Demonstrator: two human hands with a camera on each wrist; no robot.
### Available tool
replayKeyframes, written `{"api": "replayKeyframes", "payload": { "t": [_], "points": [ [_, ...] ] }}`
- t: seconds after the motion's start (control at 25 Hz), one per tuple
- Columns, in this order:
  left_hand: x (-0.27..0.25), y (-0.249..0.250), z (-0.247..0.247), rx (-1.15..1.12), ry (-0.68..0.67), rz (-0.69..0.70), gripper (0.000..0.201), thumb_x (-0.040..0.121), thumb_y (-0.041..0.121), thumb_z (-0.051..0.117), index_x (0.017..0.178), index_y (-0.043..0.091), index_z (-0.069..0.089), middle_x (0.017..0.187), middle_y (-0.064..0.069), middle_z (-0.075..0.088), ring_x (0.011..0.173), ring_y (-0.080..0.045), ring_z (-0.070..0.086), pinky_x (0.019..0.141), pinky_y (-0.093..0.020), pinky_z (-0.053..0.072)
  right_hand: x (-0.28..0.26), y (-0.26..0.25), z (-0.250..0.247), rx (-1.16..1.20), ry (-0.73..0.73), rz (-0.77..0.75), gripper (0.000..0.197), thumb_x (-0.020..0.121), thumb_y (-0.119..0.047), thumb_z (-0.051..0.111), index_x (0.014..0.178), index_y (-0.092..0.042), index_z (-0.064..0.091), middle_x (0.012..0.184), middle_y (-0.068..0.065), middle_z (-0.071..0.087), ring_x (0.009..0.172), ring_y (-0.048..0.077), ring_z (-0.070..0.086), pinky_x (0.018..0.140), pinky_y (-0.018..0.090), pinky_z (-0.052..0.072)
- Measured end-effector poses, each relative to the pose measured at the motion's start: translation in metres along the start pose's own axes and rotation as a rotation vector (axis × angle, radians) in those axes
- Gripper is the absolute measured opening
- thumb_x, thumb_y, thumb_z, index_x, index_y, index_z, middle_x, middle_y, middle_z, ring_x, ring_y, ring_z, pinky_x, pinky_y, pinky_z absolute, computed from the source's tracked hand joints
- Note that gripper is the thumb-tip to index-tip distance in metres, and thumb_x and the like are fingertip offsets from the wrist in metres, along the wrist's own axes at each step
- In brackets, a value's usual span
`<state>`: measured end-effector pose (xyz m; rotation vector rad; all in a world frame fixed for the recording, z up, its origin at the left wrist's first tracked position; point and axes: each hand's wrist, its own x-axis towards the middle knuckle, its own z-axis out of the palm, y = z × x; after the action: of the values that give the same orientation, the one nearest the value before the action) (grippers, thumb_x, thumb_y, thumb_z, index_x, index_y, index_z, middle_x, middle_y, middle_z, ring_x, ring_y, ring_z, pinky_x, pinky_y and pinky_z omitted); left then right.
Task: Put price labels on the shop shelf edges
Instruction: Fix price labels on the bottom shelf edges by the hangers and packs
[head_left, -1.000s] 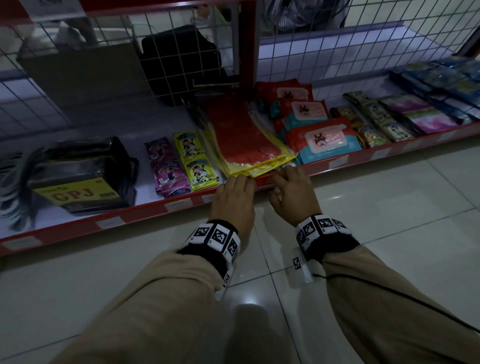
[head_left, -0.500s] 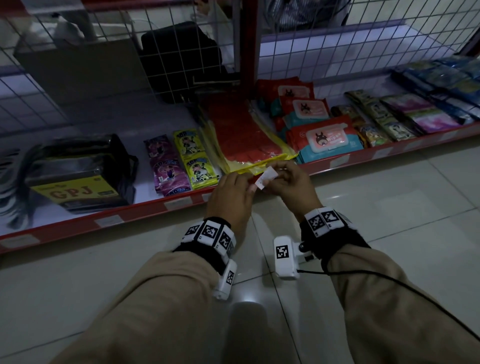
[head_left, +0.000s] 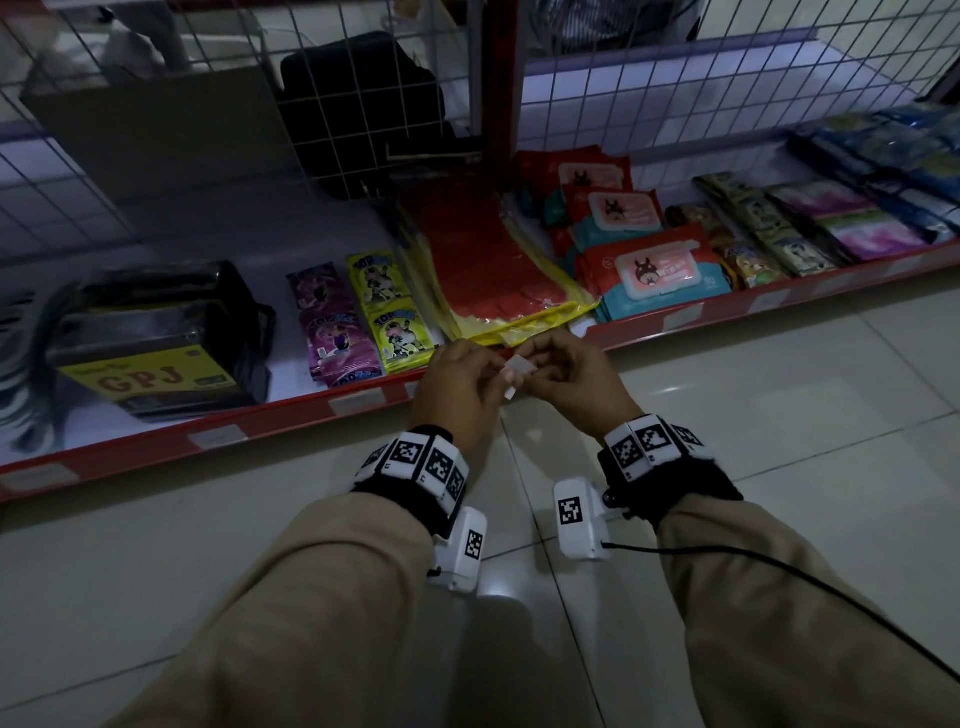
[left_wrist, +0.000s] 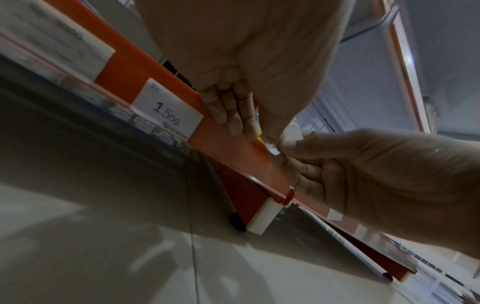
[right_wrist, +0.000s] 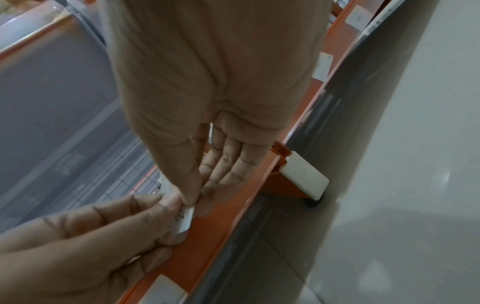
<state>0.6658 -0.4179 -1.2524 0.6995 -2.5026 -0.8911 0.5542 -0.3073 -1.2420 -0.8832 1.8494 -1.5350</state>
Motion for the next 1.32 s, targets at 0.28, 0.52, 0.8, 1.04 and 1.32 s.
{"api": "replayKeyframes", "payload": {
  "t": [0.28, 0.52, 0.8, 1.04, 1.32],
  "points": [
    [0.003, 0.0, -0.008, 0.02, -0.057, 0.016, 0.011, 0.086, 0.024, 0.067, 0.086, 0.014, 0.064, 0.096, -0.002, 0.057, 0.096, -0.019, 0.049, 0.079, -0.027, 0.038, 0.002, 0.007, -0.011, -0.106, 0.027, 0.002, 0.015, 0.081, 0.008, 0.065, 0.095, 0.003, 0.065, 0.092, 0.018, 0.066, 0.088, 0.034, 0.064, 0.084, 0.043, 0.052],
    [0.0, 0.001, -0.008, 0.026, -0.057, 0.009, 0.024, 0.089, 0.036, 0.061, 0.101, 0.015, 0.062, 0.103, -0.002, 0.058, 0.102, -0.019, 0.048, 0.083, -0.031, 0.04, 0.005, 0.002, -0.012, -0.155, 0.014, -0.065, 0.009, 0.086, -0.005, 0.066, 0.093, 0.0, 0.068, 0.084, 0.009, 0.069, 0.075, 0.011, 0.063, 0.071, 0.025, 0.05],
    [0.002, 0.003, -0.008, 0.023, -0.038, -0.012, 0.017, 0.091, 0.024, 0.06, 0.1, 0.01, 0.064, 0.101, -0.006, 0.059, 0.1, -0.023, 0.05, 0.083, -0.037, 0.043, 0.004, 0.004, -0.013, -0.181, 0.013, -0.063, 0.01, 0.085, -0.011, 0.068, 0.094, -0.006, 0.069, 0.088, 0.011, 0.07, 0.079, 0.013, 0.063, 0.072, 0.023, 0.049],
    [0.002, 0.002, -0.007, 0.08, -0.039, 0.014, 0.018, 0.09, 0.027, 0.06, 0.102, 0.014, 0.062, 0.102, -0.004, 0.059, 0.1, -0.022, 0.049, 0.082, -0.035, 0.043, 0.01, 0.0, -0.019, -0.326, -0.009, -0.159, 0.006, 0.084, -0.005, 0.067, 0.089, -0.007, 0.07, 0.076, -0.01, 0.064, 0.067, -0.008, 0.057, 0.062, 0.006, 0.04],
    [-0.001, 0.004, -0.002, 0.082, -0.024, 0.015, 0.024, 0.09, 0.029, 0.059, 0.111, 0.018, 0.058, 0.106, 0.0, 0.059, 0.103, -0.018, 0.048, 0.084, -0.03, 0.04, 0.027, 0.005, -0.033, -0.449, 0.129, -0.263, 0.005, 0.085, -0.011, 0.066, 0.089, -0.012, 0.069, 0.089, 0.001, 0.064, 0.081, 0.013, 0.056, 0.067, 0.019, 0.04]
  ]
}}
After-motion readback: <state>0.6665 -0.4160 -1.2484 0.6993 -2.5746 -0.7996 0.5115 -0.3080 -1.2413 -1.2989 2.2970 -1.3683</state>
